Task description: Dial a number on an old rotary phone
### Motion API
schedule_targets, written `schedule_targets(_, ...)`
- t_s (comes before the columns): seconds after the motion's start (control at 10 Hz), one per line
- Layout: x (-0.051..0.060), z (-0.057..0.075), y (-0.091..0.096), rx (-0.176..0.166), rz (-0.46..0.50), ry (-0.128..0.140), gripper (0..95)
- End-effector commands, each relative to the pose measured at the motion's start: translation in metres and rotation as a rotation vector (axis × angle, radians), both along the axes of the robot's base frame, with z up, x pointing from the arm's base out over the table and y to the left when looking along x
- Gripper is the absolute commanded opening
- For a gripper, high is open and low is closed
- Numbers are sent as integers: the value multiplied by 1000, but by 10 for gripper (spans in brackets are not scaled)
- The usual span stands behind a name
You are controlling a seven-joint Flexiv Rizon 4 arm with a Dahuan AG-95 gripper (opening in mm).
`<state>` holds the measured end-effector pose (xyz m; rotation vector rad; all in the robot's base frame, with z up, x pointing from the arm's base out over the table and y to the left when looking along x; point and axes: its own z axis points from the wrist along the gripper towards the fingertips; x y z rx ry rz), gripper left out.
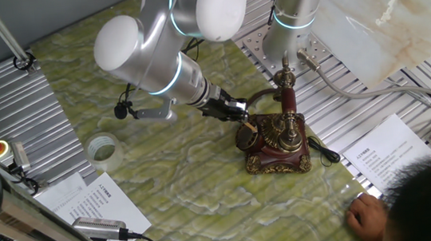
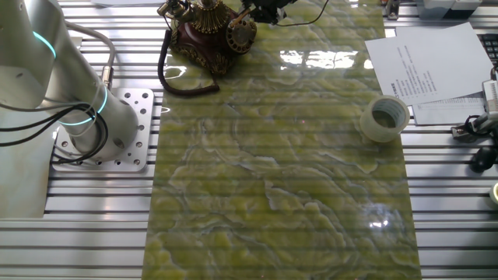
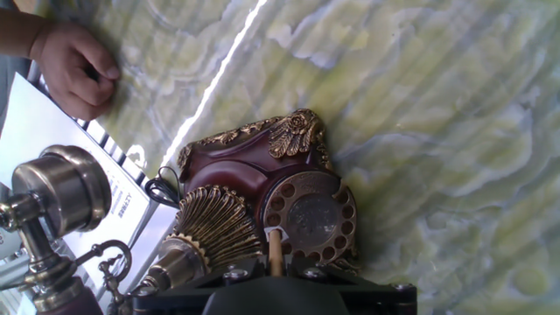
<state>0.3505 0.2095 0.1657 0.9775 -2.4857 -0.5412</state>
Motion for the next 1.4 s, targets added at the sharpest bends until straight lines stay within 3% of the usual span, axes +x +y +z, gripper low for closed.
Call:
schedule_targets(0.1, -1, -3, -1, 8, -3, -7, 0)
schedule_targets(1.4, 0, -1, 1, 18, -18, -14, 0)
